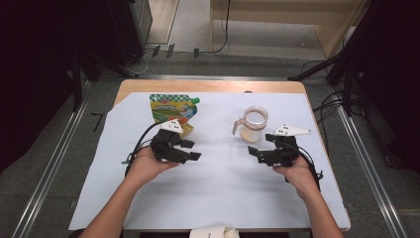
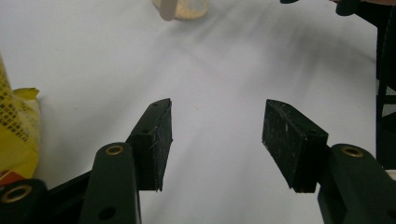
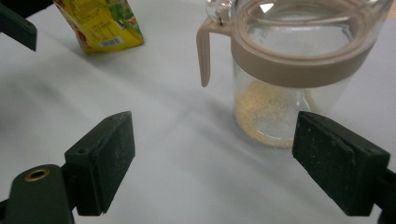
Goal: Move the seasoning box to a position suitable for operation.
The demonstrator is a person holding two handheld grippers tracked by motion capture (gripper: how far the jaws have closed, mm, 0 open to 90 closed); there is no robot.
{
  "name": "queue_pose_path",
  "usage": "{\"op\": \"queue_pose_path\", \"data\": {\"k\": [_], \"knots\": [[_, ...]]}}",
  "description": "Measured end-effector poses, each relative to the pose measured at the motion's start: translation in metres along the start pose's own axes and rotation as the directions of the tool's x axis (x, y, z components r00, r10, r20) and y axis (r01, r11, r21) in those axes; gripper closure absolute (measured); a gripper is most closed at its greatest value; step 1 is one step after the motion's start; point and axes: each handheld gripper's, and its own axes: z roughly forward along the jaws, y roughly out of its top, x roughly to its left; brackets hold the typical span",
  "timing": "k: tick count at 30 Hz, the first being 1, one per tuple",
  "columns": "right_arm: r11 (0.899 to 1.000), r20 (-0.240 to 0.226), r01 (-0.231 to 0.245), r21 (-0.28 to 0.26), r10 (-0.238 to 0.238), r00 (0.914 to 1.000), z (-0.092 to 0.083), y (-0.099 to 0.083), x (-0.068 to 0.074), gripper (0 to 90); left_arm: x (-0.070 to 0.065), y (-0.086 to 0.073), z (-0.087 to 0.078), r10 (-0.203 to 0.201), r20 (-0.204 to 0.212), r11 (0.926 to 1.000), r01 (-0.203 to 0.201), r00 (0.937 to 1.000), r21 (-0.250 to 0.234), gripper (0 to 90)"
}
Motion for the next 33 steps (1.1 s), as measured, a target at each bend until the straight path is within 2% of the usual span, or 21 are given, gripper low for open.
{"op": "queue_pose_path", "data": {"k": [2,5,6,7,9,10,12,14,17,23,28,33], "knots": [[1.000,0.000,-0.003,-0.007,0.003,1.0000,-0.001,0.001,0.001,13.5,0.001,0.000,0.000,-0.003,0.001,1.0000,0.003,1.0000,-0.003,42.9],[1.000,0.005,-0.002,0.011,0.002,1.0000,0.000,0.004,0.005,13.2,0.003,0.000,-0.001,-0.010,0.005,0.9999,0.010,0.9999,0.001,42.6],[1.000,0.002,0.012,0.015,-0.013,0.9999,0.001,0.004,0.006,13.2,0.003,0.000,0.000,-0.008,0.006,1.0000,0.008,1.0000,0.003,42.6],[0.999,-0.016,0.029,0.035,-0.028,0.9995,0.002,0.003,0.008,14.6,0.003,0.000,0.000,-0.006,0.007,1.0000,0.006,1.0000,0.003,42.6],[0.999,-0.029,0.028,0.043,-0.027,0.9992,0.002,0.004,0.009,16.1,0.003,0.000,0.000,-0.003,0.008,1.0000,0.003,1.0000,0.004,42.6],[0.999,-0.040,0.023,0.044,-0.022,0.9990,0.002,0.004,0.011,16.4,0.003,0.000,0.000,-0.002,0.007,1.0000,0.002,1.0000,0.004,42.6],[0.998,-0.045,0.043,0.036,-0.041,0.9981,0.002,0.005,0.012,17.1,0.004,-0.001,0.000,-0.003,0.010,1.0000,0.003,0.9999,0.003,42.6],[0.998,-0.055,0.056,0.027,-0.054,0.9970,0.002,0.006,0.014,25.4,0.005,-0.001,-0.001,-0.004,0.011,1.0000,0.004,0.9999,0.001,42.5],[0.995,-0.055,0.099,0.019,-0.098,0.9937,0.000,0.006,0.017,37.3,0.005,-0.001,-0.002,-0.006,0.007,1.0000,0.006,1.0000,-0.002,42.1],[0.995,-0.065,0.092,0.024,-0.090,0.9938,-0.003,0.007,0.015,45.1,0.005,-0.001,-0.003,0.001,0.010,1.0000,-0.001,1.0000,-0.003,41.0],[0.995,-0.064,0.095,0.028,-0.093,0.9936,-0.004,0.008,0.017,48.3,0.005,-0.001,-0.004,0.002,0.012,1.0000,-0.002,0.9999,-0.009,41.1],[0.996,-0.066,0.076,0.035,-0.074,0.9951,-0.005,0.008,0.017,51.4,0.005,-0.001,-0.005,0.003,0.008,1.0000,-0.003,1.0000,-0.009,40.9]]}}
